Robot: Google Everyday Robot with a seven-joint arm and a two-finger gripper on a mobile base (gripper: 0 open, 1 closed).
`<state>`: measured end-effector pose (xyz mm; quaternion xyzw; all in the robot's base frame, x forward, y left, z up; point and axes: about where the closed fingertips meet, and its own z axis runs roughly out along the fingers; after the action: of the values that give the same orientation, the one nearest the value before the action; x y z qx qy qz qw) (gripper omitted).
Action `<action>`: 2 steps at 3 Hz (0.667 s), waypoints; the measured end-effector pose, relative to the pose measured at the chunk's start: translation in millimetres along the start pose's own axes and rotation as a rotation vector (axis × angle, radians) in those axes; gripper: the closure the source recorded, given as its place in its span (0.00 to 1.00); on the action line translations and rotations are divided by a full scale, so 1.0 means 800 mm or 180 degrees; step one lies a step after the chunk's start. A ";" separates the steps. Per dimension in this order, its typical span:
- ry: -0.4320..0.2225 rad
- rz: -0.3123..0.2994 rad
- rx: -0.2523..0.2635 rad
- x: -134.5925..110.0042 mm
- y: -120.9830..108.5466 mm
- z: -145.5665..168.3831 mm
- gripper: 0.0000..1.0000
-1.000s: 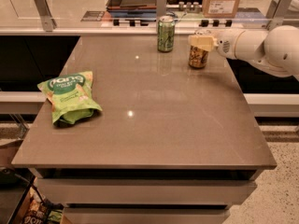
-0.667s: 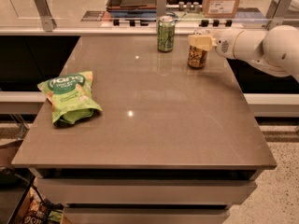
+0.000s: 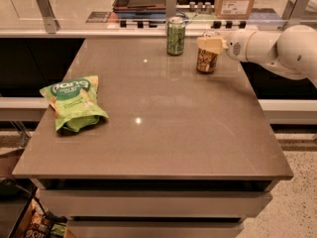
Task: Move orange can near green rice chip bag
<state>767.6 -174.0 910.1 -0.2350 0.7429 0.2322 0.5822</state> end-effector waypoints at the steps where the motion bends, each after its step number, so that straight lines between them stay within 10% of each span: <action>1: 0.0149 -0.0030 -0.0128 -0.005 0.026 -0.004 1.00; 2: 0.0182 -0.0132 -0.0246 -0.014 0.066 -0.016 1.00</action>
Offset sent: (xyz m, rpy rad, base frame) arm -0.0809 0.0669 0.0279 -0.0792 0.0061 0.1597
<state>727.9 -139.9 927.0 -0.2792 0.7447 0.2419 0.5558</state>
